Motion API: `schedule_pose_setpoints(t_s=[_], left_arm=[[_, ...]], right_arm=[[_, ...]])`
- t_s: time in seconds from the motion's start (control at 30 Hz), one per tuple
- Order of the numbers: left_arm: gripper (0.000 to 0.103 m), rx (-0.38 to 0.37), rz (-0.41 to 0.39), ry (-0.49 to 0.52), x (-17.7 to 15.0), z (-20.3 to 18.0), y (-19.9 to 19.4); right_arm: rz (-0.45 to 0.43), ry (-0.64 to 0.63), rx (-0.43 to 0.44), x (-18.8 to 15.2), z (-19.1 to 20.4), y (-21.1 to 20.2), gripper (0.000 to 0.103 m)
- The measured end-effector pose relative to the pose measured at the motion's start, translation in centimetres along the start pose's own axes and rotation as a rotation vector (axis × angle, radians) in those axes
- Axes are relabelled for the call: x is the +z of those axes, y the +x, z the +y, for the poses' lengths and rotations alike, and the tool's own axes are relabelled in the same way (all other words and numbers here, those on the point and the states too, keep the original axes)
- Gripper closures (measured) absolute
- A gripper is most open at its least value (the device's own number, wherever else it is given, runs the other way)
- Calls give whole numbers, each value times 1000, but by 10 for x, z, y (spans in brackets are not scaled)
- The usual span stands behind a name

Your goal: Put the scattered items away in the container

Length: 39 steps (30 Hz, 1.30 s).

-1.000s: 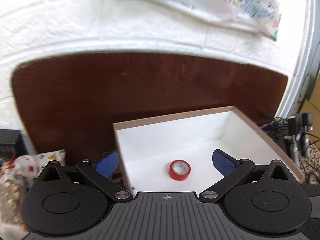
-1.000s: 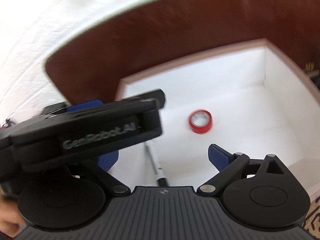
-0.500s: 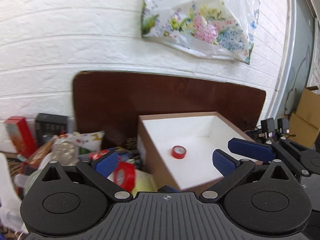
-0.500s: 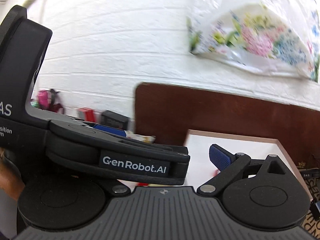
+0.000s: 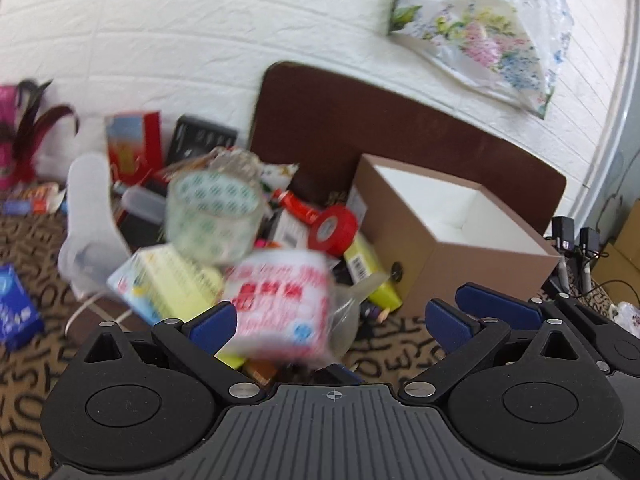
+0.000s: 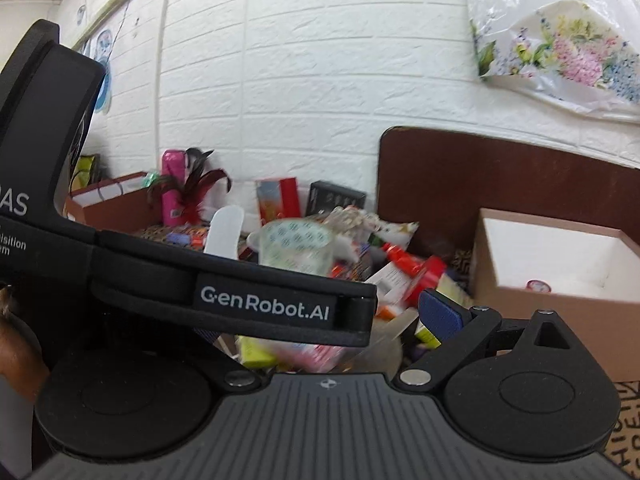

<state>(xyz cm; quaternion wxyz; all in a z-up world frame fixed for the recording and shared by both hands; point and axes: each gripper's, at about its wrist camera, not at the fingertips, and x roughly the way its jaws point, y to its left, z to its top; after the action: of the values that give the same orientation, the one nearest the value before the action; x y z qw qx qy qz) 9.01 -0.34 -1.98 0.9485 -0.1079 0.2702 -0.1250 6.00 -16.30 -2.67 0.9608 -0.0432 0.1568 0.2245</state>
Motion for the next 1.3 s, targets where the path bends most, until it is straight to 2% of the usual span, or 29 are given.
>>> schedule_pose_setpoints(t_s=[0.2, 0.43, 0.57, 0.8, 0.83, 0.93, 1.03, 1.17, 1.23, 1.3], left_arm=[[0, -13, 18, -80, -20, 27, 5], [1, -37, 2, -115, -4, 60, 23], [4, -62, 29, -146, 5, 74, 39], [7, -55, 58, -40, 10, 71, 53], [13, -64, 57, -36, 11, 70, 51], [14, -105, 51, -23, 13, 68, 49], [17, -90, 89, 22, 12, 68, 64], [18, -104, 101, 49, 12, 63, 72], [27, -91, 101, 63, 11, 61, 73], [29, -84, 97, 58, 10, 61, 70]], right_arm=[[19, -60, -13, -16, 30, 4, 4], [61, 158, -30, -30, 12, 15, 5], [71, 207, -50, -32, -2, 28, 8], [111, 163, -38, -29, 2, 59, 19], [116, 158, -33, -28, 3, 63, 22], [124, 158, -14, -26, 5, 72, 29], [127, 159, -11, -24, 5, 77, 31], [138, 167, 10, -24, 4, 82, 35], [139, 177, 24, -25, 3, 82, 38], [142, 184, 28, -25, 2, 83, 41]])
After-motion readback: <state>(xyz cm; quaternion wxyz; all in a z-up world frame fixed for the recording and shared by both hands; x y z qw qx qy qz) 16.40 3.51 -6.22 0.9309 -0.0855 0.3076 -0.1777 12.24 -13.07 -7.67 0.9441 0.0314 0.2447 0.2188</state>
